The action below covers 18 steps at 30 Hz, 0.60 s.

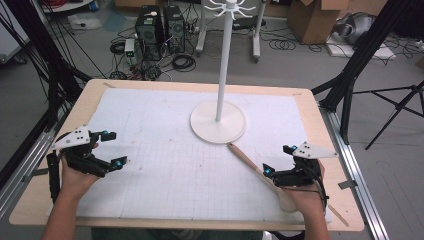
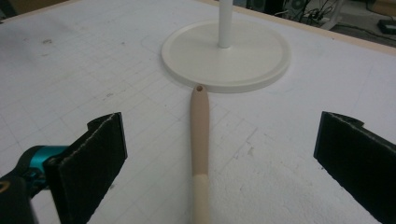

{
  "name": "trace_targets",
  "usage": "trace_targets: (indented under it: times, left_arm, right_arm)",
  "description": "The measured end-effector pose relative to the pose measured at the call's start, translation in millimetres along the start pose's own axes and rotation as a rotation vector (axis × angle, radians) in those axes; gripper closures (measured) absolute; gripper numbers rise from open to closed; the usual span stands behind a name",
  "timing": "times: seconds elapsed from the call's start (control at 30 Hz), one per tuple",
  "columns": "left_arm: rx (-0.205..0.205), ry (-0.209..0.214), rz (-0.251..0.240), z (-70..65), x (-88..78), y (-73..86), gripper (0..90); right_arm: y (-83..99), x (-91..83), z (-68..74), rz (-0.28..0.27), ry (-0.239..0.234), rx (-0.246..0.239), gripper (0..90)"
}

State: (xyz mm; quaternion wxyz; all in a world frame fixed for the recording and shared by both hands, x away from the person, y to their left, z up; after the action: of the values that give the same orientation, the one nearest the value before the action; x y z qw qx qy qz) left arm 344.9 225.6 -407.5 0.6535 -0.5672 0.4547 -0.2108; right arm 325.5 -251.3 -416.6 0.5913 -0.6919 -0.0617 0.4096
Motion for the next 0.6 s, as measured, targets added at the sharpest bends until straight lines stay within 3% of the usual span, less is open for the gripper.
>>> trace_targets:
  times: [0.23,0.6]
  left_arm:
    - [0.011,0.002,0.028,-1.7,3.9,3.1,1.7]
    - [0.019,0.003,0.039,-3.4,5.9,2.4,1.7]
  right_arm:
    - [-5.3,-10.3,0.1,-0.008,0.008,0.003,1.3]
    - [-4.8,-9.5,2.7,0.011,0.005,-0.015,1.3]
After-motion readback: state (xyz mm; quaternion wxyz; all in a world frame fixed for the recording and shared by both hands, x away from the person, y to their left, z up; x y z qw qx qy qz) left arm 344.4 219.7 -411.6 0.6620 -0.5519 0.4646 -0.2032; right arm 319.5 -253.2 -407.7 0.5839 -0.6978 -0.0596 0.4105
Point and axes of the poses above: each handheld gripper's, and its own axes: x roughly forward along the jaws, y roughly out of its underside, z roughly to its left, the point moved 8 cm from there along x, roughly forward along the jaws, and after that the axes turned 2 degrees about z, right-handed, at the moved point
